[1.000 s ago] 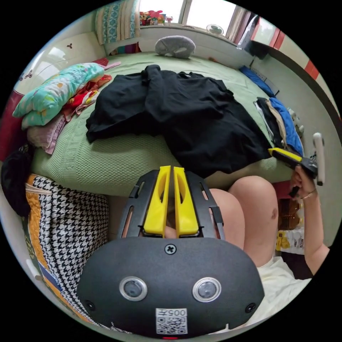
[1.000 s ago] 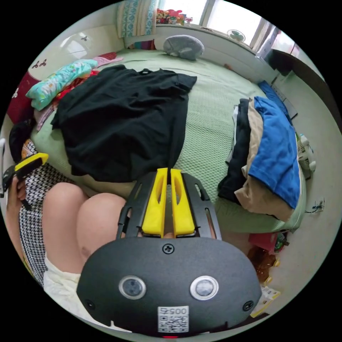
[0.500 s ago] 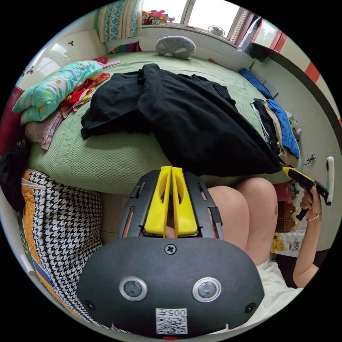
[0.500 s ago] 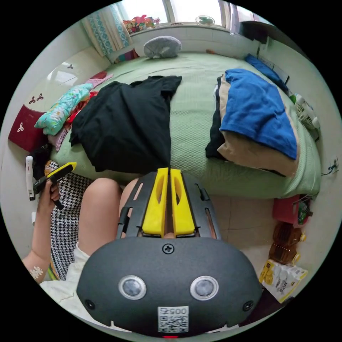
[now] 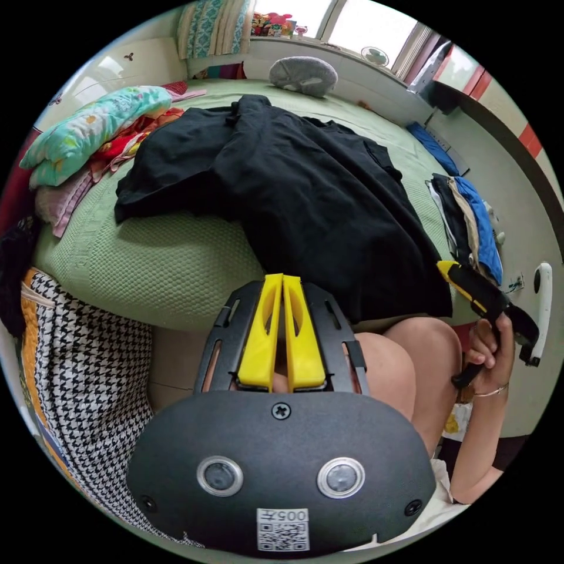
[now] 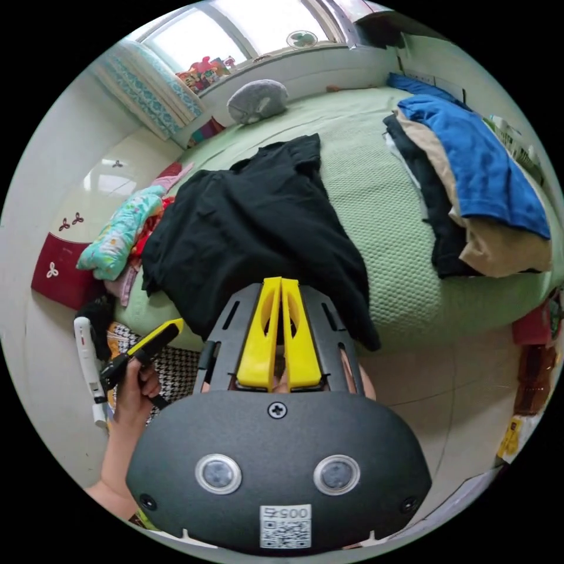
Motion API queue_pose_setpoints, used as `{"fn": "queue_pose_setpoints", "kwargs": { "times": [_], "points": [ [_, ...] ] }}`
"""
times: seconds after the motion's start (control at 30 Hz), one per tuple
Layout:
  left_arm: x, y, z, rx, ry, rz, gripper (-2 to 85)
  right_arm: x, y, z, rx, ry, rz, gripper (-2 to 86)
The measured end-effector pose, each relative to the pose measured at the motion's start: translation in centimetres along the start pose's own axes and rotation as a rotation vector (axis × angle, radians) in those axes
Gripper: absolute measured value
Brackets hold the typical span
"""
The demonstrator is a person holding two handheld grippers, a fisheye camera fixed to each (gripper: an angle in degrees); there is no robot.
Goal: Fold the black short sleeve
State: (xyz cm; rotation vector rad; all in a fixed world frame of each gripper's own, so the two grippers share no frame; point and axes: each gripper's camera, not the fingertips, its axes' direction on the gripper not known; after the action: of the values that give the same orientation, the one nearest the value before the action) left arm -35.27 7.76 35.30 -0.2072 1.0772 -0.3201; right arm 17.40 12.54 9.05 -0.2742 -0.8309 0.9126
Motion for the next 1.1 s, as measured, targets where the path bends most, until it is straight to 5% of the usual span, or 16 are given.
{"fn": "queue_pose_setpoints", "kwargs": {
  "times": [0.63,0.8,1.1],
  "points": [
    [-0.6,2.0,0.0,0.015,0.001,-0.011,11.1,5.8,1.0,-2.3,-0.068,-0.124,0.015,-0.9],
    [-0.9,1.3,1.1,-0.01,0.066,-0.055,9.1,5.5,1.2,-2.5,-0.073,-0.137,-0.022,-1.0],
    [3.2,0.8,-2.2,-0.001,-0.092,0.032,1.3,3.8,2.4,-2.3,-0.089,-0.111,-0.124,-0.9]
  ]
}}
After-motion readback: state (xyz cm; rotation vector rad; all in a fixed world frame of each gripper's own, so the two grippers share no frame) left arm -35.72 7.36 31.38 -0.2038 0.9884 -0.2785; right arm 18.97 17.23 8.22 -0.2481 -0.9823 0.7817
